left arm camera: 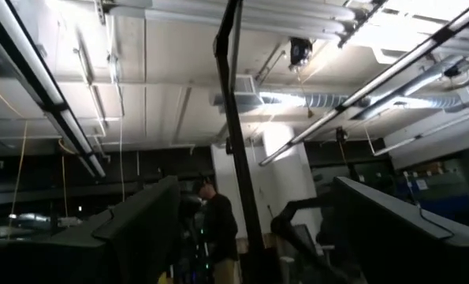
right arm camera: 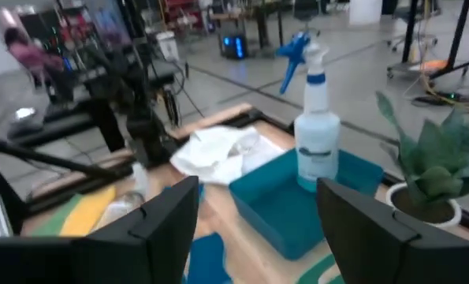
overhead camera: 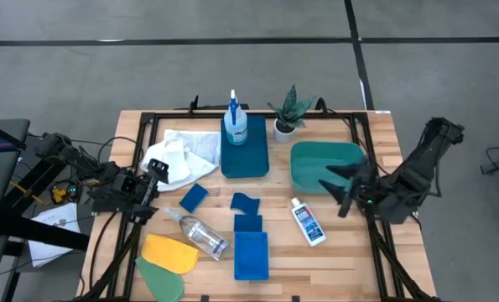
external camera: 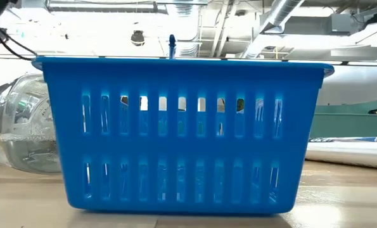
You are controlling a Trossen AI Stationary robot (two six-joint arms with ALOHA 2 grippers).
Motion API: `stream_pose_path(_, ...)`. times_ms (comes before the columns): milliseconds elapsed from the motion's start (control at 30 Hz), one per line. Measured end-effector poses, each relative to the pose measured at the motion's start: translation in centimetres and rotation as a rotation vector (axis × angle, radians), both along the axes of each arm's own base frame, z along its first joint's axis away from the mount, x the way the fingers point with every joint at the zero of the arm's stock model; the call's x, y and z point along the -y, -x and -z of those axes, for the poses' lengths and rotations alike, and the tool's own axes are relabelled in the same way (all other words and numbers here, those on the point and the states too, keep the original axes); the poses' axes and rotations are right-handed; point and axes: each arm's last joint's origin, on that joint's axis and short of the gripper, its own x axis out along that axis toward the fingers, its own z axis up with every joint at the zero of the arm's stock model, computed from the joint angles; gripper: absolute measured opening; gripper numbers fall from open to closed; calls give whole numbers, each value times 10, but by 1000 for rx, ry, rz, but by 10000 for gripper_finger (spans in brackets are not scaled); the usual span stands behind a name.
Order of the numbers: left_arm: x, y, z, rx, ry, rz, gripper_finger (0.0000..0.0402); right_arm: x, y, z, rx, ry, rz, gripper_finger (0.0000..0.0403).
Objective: Pick & Place Kitchen Items
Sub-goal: Put the white microfiber towel into the green bin
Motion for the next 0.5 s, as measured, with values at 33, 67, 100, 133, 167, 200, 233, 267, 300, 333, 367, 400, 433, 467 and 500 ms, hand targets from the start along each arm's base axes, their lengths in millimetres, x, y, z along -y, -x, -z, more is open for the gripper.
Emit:
stream_pose_path(33,1,-2,-1,-15,-7,0,328,-1,3,-1,11,7,2,246)
stream_pose_path(67,2,-4,-2,-35,-14,-2,328,-3,4,-1,15,20,6,246)
stream_pose_path(100,2,-6,-3,-53,-15,-8,328,-4,4,0,17,30,7,246)
stream_pose_path(133,3,-8,-4,-68,-15,-16,328,-6,4,1,13,38,3,246)
stream_pose_path(167,3,-9,-5,-80,-13,-23,328,-8,4,2,10,43,1,246)
stream_pose_path(200,3,-11,-5,-92,-10,-33,328,-9,2,3,8,46,2,246)
stream_pose_path(233,4,-12,-6,-102,-8,-41,328,-11,1,4,5,51,5,246)
stream_pose_path(267,4,-14,-5,-112,-8,-47,328,-11,0,5,1,53,5,246)
stream_pose_path(300,5,-16,-5,-122,-7,-54,328,-12,0,5,0,54,5,246)
stream_pose_path(333,5,-17,-5,-130,-8,-56,328,-12,0,5,4,50,7,246)
stream_pose_path(367,6,-18,-5,-135,-10,-57,328,-11,0,5,7,49,10,246)
stream_pose_path(400,6,-19,-5,-139,-13,-58,328,-11,0,4,8,48,10,246)
stream_pose_path(433,7,-21,-5,-143,-14,-58,328,-12,0,5,7,50,9,246)
stream_pose_path(467,7,-22,-6,-145,-16,-59,328,-12,0,5,6,50,9,246)
stream_pose_path(500,8,-23,-6,-148,-17,-58,328,-11,0,5,7,50,9,246)
